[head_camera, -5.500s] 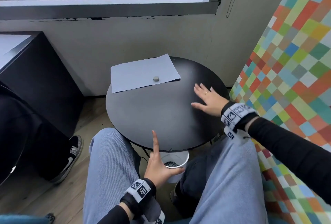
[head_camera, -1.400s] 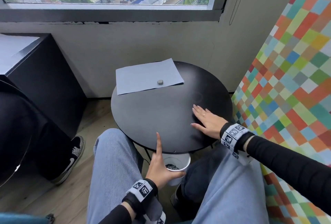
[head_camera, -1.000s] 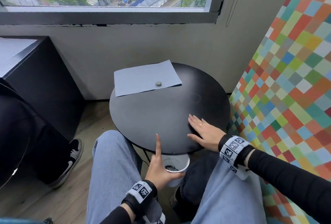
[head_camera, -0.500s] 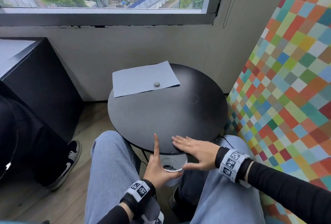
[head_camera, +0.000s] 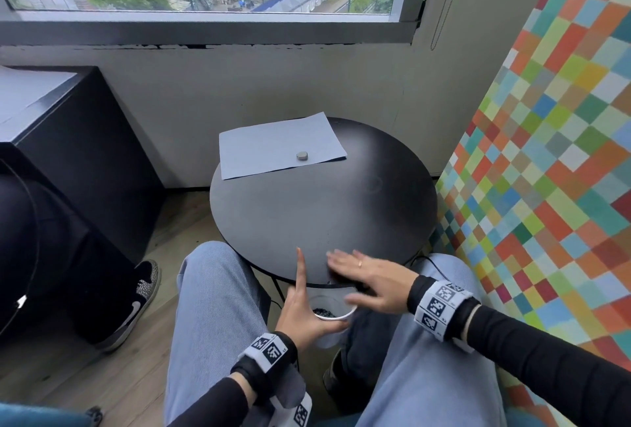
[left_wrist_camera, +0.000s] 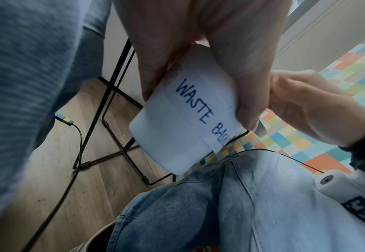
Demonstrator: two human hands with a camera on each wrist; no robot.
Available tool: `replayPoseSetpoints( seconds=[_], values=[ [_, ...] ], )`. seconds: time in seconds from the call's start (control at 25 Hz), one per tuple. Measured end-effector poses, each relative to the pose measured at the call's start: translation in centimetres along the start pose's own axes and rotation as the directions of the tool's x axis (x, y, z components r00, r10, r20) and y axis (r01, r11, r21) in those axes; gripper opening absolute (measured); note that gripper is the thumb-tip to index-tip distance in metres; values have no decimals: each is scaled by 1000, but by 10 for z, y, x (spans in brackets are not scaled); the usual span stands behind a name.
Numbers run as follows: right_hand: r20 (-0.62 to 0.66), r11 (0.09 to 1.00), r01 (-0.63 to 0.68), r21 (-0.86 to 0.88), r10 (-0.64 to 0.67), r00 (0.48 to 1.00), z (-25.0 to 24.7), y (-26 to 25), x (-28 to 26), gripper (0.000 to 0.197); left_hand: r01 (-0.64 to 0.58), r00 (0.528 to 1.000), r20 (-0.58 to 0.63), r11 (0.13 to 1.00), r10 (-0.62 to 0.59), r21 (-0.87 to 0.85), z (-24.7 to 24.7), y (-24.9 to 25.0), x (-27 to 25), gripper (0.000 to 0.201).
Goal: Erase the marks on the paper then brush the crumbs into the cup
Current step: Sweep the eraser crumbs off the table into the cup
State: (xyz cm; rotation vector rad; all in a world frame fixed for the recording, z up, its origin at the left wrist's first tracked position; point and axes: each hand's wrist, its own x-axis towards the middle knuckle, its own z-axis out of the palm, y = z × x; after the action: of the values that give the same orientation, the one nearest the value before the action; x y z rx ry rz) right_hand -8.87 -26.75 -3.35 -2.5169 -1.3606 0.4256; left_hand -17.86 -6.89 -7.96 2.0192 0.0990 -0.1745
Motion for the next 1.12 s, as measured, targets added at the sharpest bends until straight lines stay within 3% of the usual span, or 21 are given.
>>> replayPoseSetpoints(
  seconds=[0.08, 0.12, 0.2, 0.28, 0.44, 0.56, 0.64, 0.76, 0.84, 0.92, 1.04, 1.12],
  values=[
    [-97, 987, -160, 12, 160, 982, -6, 12, 1, 89, -4, 1000, -7, 1000, 4, -6, 0, 1, 0, 151],
    [-71, 984, -176, -32, 173, 982, -6, 14, 0, 93, -5, 1000, -6, 1000, 5, -1, -1, 0, 0, 152],
    [65, 996, -39, -82, 44, 997, 0, 7, -3, 83, -6, 1000, 2, 1000, 6, 13, -1, 1, -1, 151],
    [106, 994, 93, -62, -86, 991, 3, -3, -5, 70, -6, 1000, 4, 1000, 6, 19, -1, 2, 0, 150],
    [-69, 989, -83, -118, 76, 995, -4, 9, -2, 82, 5, 1000, -11, 1000, -5, 17, -1, 2, 1, 152],
    [71, 996, 39, -83, -33, 997, 3, 1, -2, 71, -2, 1000, -8, 1000, 2, 30, -1, -1, 1, 150],
    [21, 993, 97, -65, -96, 995, 6, -3, 0, 64, -3, 1000, -1, 999, 3, 32, -1, 0, 1, 150],
    [-61, 994, -30, -105, 24, 998, 4, 2, 2, 73, -17, 1000, -3, 1000, 17, 21, -1, 1, 2, 151],
    [37, 993, 68, -95, -65, 997, 8, -4, 1, 69, -12, 1000, 2, 1000, 12, 20, -2, 0, 1, 150],
    [24, 986, 157, -53, -156, 988, 10, -9, 1, 60, -4, 1000, 6, 1000, 4, 15, -2, 0, 1, 150],
    [-109, 996, -11, -84, 2, 994, 4, 1, 3, 71, -5, 1000, -13, 1000, 5, 22, -2, 0, 1, 151],
    [-12, 990, 29, -137, -31, 999, 6, -1, 2, 73, -22, 1000, -9, 1000, 22, 19, -3, 1, 0, 151]
  ],
)
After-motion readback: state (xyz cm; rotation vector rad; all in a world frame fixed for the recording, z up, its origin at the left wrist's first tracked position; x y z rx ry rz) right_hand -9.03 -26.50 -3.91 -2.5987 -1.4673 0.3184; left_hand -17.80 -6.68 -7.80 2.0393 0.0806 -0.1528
